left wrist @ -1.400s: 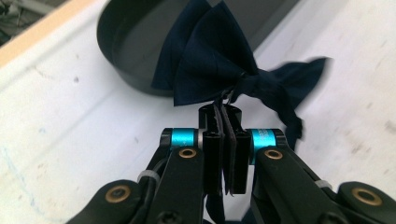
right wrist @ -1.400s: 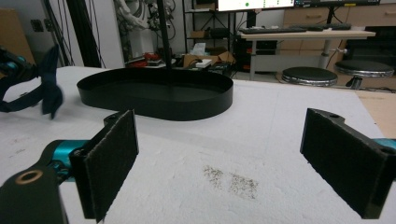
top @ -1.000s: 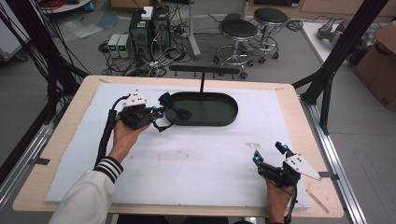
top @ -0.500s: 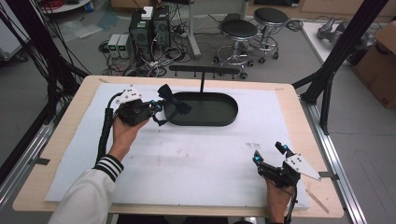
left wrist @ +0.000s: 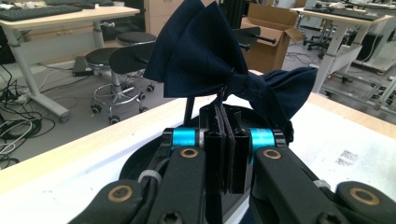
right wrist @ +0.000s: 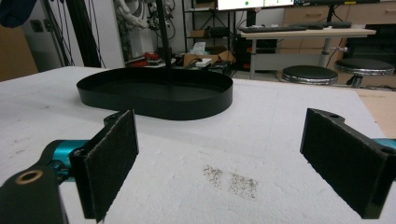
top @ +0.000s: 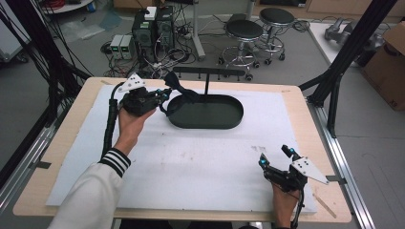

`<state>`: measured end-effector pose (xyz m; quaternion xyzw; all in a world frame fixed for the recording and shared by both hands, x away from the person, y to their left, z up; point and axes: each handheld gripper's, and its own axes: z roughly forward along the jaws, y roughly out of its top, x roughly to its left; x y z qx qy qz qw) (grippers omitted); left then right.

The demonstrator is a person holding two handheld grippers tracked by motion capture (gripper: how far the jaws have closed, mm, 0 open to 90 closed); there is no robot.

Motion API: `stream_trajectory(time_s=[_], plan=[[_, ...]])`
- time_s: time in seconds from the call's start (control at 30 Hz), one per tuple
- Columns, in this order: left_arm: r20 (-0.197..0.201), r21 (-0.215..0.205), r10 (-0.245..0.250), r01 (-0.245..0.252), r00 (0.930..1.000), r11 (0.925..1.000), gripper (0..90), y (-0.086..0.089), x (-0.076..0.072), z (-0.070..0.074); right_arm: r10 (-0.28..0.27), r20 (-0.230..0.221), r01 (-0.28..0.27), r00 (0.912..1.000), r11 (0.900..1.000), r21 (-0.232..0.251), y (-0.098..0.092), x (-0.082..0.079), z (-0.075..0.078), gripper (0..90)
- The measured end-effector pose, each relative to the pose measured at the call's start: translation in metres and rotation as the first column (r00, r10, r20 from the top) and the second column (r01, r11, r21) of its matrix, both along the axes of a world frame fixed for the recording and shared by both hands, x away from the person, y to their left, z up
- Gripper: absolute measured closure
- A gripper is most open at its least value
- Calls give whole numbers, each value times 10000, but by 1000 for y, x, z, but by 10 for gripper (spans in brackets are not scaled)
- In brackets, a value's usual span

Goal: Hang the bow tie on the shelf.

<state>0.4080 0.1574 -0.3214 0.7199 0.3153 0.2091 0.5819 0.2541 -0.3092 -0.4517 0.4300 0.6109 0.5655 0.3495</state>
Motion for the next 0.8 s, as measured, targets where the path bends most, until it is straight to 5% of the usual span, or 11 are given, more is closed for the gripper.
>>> stream_trajectory(time_s=[0.4, 0.8], plan=[[49, -42, -62, 62, 10000, 10000, 882, -19, 23, 14, -1, -74, 2, 10000, 9999, 112, 0, 0, 0, 104], [497, 100, 237, -243, 9985, 9997, 882, -31, 38, 25, -3, -35, 4, 10000, 9998, 195, -2, 0, 0, 104]])
